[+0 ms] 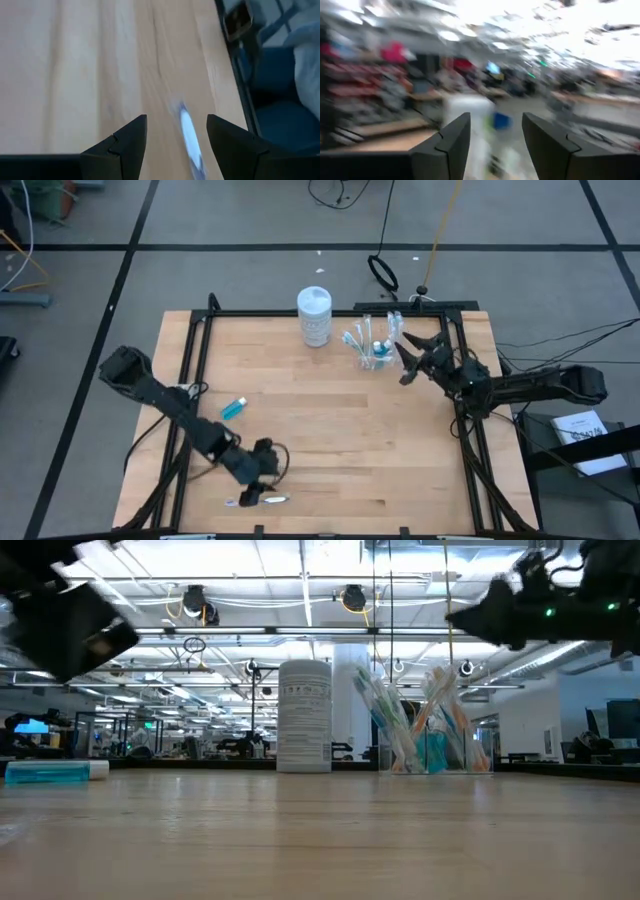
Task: Pick & Place toothbrushing station
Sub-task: Put the mouthwash into the transparent mesh organizer
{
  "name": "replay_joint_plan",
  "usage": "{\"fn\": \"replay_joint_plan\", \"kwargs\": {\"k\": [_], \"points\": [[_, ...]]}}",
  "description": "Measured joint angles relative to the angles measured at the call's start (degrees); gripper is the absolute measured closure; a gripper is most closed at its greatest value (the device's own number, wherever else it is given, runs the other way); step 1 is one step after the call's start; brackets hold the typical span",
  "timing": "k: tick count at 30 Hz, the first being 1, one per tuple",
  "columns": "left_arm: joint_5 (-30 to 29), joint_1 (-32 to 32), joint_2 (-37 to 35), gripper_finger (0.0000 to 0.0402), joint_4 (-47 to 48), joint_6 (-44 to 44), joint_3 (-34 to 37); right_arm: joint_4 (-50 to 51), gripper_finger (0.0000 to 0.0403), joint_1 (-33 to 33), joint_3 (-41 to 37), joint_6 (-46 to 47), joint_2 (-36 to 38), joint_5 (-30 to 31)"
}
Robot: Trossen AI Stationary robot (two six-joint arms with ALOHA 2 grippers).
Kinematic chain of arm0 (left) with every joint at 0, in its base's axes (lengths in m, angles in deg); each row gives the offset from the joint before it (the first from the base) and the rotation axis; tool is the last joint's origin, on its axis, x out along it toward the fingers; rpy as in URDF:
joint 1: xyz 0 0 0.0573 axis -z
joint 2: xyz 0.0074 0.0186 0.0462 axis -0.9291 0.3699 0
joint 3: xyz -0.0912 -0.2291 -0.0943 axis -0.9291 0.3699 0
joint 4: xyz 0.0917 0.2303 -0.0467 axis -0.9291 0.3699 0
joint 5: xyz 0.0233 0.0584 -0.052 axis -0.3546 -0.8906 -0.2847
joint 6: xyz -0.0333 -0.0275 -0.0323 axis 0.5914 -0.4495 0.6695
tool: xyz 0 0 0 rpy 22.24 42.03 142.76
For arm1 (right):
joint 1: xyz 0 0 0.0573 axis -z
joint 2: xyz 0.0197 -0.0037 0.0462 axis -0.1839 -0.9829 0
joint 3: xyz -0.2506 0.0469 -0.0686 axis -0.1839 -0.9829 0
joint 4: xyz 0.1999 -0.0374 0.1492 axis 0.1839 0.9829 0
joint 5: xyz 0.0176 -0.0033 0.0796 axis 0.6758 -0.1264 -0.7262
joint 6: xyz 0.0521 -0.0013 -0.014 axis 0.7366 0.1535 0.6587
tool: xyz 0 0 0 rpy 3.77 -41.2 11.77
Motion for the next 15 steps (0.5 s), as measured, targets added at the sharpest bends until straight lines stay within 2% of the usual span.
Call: {"fn": "replay_joint_plan", "kwargs": {"k": [3, 9, 13, 15], "points": [[-0.02, 2.85, 2.50, 0.0188, 1.23, 5.32, 0.00, -4.81, 0.0232, -3.13, 0.02, -0.11, 0.02, -3.98], [3.92, 7.54, 6.66, 0.0188, 2.14, 11.08, 0.00, -8.42, 0.0232, -8.02, 0.04, -2.22, 0.00, -5.32], [8.43, 9.86, 9.28, 0.0188, 2.38, 11.97, 0.00, -9.41, 0.0232, -9.90, 0.04, -3.85, 0.00, -5.30], [9.13, 10.33, 9.58, 0.0188, 3.49, 9.40, -0.06, -10.03, 0.0232, -10.20, 0.04, -3.94, 0.01, -5.29]]}}
